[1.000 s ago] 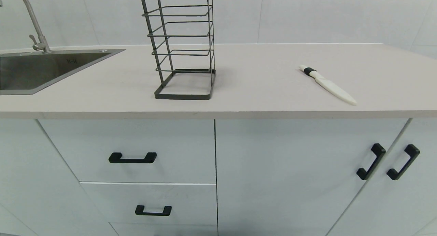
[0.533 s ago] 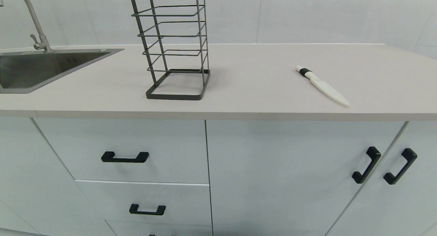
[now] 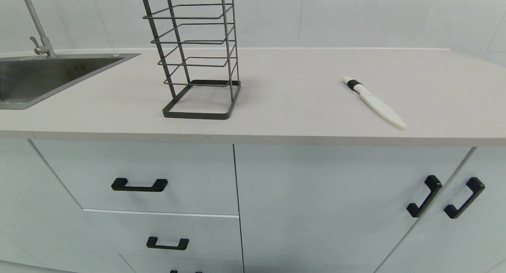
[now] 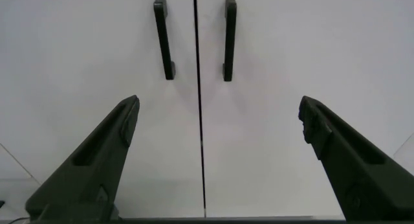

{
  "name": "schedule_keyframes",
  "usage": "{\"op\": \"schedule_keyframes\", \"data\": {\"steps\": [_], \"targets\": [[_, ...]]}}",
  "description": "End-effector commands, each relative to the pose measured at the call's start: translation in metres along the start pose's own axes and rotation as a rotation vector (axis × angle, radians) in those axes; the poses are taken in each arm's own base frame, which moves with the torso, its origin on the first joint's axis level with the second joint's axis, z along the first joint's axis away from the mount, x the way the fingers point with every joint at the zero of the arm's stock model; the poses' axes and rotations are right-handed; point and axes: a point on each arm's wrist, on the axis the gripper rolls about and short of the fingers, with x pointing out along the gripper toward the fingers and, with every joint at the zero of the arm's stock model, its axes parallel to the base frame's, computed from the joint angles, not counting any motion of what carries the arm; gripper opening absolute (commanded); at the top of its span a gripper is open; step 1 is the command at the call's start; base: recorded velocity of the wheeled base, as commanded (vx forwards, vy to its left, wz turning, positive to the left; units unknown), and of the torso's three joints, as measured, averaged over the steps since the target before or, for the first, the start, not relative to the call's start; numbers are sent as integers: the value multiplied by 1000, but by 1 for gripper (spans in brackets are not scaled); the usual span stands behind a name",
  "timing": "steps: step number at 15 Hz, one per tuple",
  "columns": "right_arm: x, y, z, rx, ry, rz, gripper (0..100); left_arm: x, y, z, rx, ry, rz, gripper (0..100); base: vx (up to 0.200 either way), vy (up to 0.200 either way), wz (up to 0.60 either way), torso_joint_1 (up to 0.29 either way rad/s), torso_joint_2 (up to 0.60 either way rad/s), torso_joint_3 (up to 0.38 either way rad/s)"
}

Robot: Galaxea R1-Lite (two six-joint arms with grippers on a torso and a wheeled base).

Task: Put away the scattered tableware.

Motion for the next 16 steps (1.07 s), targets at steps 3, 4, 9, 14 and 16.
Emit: {"op": "schedule_keyframes", "data": {"steps": [3, 4, 9, 14, 16], "targets": [[0, 0, 0, 1, 2, 0, 100, 0, 0, 0, 0, 1, -1, 100, 0, 0, 0, 255, -188, -181], [0, 0, 0, 1, 2, 2, 100, 0, 0, 0, 0, 1, 1, 100, 0, 0, 0, 256, -657, -281], [0, 0, 0, 3, 2, 0, 100, 0, 0, 0, 0, 1, 2, 100, 0, 0, 0, 200, -572, -194], [0, 0, 0, 3, 2, 0, 100, 0, 0, 0, 0, 1, 1, 100, 0, 0, 0, 159, -487, -221], [0, 0, 0, 3, 2, 0, 100, 0, 0, 0, 0, 1, 2, 100, 0, 0, 0, 420, -481, -239]]}}
